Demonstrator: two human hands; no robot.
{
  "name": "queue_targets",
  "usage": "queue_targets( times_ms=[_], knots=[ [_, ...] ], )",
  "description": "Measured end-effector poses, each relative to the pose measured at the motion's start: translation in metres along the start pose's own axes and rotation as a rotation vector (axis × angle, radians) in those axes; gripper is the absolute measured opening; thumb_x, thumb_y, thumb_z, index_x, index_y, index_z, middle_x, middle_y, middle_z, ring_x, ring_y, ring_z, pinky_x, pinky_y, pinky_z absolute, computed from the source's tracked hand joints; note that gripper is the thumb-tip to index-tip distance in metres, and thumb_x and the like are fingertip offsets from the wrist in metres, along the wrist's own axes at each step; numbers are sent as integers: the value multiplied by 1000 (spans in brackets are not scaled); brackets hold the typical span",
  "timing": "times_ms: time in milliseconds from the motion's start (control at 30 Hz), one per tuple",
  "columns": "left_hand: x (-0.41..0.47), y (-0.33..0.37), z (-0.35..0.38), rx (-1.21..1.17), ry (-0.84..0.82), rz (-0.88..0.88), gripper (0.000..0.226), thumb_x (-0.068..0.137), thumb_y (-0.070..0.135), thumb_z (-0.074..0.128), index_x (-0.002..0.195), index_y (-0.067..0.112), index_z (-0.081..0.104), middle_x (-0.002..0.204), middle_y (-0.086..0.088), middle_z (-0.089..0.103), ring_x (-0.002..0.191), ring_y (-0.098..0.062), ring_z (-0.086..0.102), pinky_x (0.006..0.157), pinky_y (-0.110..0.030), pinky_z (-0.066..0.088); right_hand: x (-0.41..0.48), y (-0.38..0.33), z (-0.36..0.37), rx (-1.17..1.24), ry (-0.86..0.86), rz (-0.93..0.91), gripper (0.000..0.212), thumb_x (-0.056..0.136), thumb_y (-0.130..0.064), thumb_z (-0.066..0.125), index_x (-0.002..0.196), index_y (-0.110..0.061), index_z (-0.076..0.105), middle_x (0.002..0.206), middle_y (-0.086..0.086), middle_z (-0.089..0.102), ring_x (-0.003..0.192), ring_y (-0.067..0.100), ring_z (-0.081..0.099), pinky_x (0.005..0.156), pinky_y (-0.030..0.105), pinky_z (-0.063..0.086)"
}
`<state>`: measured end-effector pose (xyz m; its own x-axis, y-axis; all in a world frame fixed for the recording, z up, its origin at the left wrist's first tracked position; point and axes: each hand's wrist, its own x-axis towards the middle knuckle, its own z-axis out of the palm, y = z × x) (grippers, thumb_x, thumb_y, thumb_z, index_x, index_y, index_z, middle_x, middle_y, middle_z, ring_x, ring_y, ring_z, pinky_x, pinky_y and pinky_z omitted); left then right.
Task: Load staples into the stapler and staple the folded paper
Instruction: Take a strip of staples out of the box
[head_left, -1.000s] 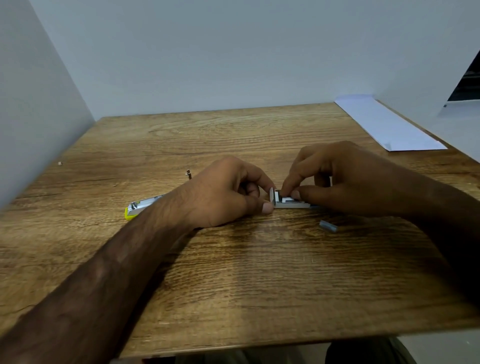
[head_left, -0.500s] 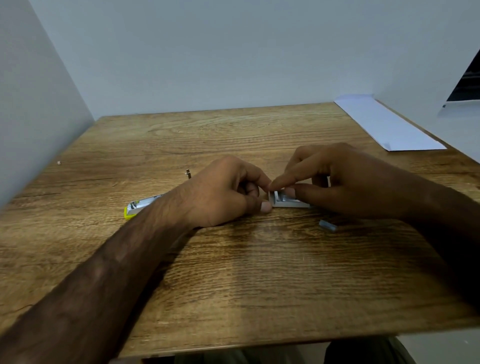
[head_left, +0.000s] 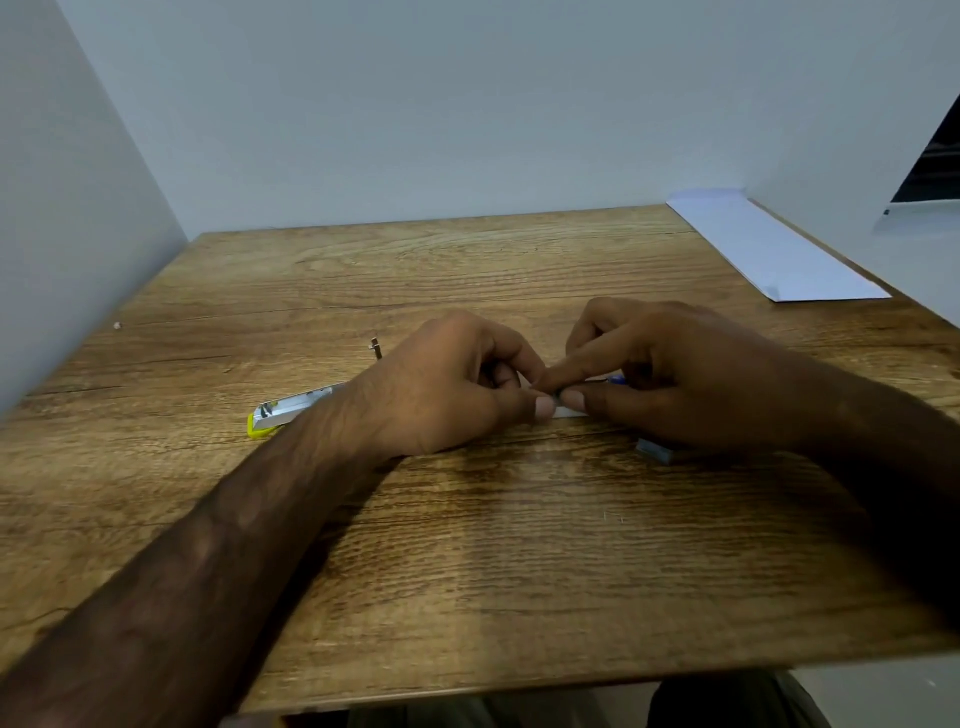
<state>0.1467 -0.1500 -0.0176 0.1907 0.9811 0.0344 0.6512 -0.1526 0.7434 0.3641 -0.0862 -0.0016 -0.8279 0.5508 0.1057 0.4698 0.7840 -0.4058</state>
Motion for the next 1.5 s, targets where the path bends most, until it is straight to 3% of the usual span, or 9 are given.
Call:
queue_targets(
  times_ms=[167, 300, 533, 833, 1100, 1200, 1300, 1400, 1500],
  knots=[
    [0, -1, 0, 25, -4, -7, 12, 84, 23, 80, 96, 25, 78, 68, 5, 68, 58, -5, 57, 59, -26, 46, 1, 4, 2, 43, 17, -13, 28, 87, -53, 58, 111, -52, 73, 101, -25, 62, 74, 1, 60, 65, 25, 39],
    [1, -1, 0, 19, 5, -9, 14, 84, 24, 81, 98, 25, 78, 72, -2, 72, 58, -6, 58, 58, -25, 45, 2, 8, 2, 97, 43, -8, 23, 86, -44, 66, 105, -49, 76, 102, -23, 67, 71, 12, 64, 63, 29, 48],
    [2, -2, 4, 4, 37, -16, 16, 81, 38, 81, 92, 26, 77, 73, -1, 75, 61, -6, 64, 59, -28, 50, 1, 10, 2, 83, 59, -23, 17, 84, -41, 67, 96, -43, 79, 100, -22, 69, 71, 11, 65, 64, 25, 45],
    [3, -4, 0, -10, -21, -17, 20, 80, 23, 84, 99, 22, 76, 72, 0, 73, 59, -5, 60, 60, -24, 48, 0, 10, -2, 31, 46, -39, 18, 86, -35, 67, 98, -43, 77, 100, -20, 69, 74, 5, 66, 63, 11, 40],
    [1, -6, -3, 11, -26, -8, 28, 75, 26, 88, 101, 27, 76, 82, 7, 75, 66, -3, 65, 65, -27, 55, -4, 17, -13, 203, 180, -32, 28, 87, -28, 72, 113, -38, 70, 102, -16, 73, 49, 10, 53, 52, 35, 51],
    [2, -7, -2, 13, -3, 3, 24, 78, 26, 86, 100, 27, 76, 81, 7, 76, 75, -12, 71, 75, -37, 60, -10, 25, -26, 174, 212, -8, 28, 79, -48, 73, 107, -44, 72, 103, -19, 71, 61, 9, 57, 52, 25, 48],
    [3, -8, -1, 21, 2, 21, 26, 78, 26, 85, 102, 29, 76, 83, 9, 76, 79, -17, 73, 79, -45, 62, -16, 32, -31, 115, 29, 87, 48, 63, -70, 72, 107, -51, 70, 107, -26, 66, 91, 1, 61, 63, 20, 47],
    [3, -8, 1, 7, 17, 26, 33, 77, 29, 86, 106, 32, 72, 86, 9, 76, 77, -19, 71, 78, -46, 61, -16, 35, -27, 136, -114, 104, 55, 58, -69, 78, 108, -49, 70, 107, -27, 67, 100, -2, 63, 69, 19, 52],
    [4, -8, 2, -14, 33, 37, 27, 78, 28, 86, 102, 32, 73, 85, 8, 76, 70, -11, 68, 69, -34, 57, -13, 36, -25, 150, -90, 92, 44, 64, -56, 84, 105, -46, 72, 100, -24, 71, 93, -2, 67, 75, 16, 54]
  ],
)
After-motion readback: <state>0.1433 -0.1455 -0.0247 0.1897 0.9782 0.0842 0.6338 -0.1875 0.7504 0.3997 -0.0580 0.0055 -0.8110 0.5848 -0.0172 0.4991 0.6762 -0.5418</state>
